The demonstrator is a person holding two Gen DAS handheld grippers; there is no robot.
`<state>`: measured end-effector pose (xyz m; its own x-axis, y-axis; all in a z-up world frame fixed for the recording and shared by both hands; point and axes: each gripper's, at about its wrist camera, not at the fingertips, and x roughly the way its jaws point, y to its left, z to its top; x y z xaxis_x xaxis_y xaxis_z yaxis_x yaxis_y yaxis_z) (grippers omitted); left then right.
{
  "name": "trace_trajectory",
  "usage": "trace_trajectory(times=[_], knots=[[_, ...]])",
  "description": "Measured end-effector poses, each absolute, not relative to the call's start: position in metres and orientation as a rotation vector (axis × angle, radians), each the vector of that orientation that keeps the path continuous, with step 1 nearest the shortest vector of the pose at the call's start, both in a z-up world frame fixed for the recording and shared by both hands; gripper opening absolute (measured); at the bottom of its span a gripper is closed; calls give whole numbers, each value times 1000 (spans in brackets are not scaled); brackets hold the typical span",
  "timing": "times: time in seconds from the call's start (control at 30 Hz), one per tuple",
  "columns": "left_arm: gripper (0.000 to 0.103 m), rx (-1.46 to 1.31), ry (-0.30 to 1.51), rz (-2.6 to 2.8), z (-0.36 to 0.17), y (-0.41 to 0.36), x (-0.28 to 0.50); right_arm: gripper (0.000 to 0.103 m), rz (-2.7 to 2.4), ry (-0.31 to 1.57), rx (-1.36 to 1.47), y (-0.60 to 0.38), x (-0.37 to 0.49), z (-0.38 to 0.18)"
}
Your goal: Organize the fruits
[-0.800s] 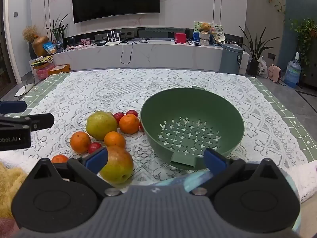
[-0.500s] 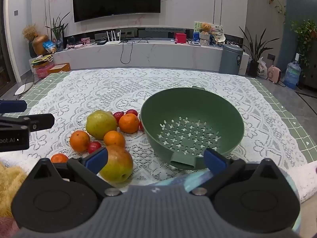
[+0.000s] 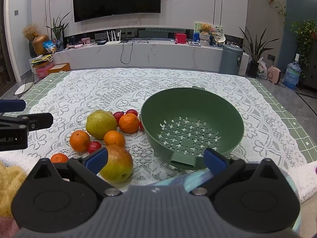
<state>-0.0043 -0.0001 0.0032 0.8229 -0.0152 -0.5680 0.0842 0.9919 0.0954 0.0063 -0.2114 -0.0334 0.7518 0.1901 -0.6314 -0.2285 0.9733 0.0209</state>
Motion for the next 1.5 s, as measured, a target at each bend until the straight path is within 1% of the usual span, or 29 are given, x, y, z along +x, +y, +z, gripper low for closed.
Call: trace_trajectory(times=[1.5], knots=[[93,109,607,-52,2,-2,-6,99,225,684,-74,-210,7,-34]])
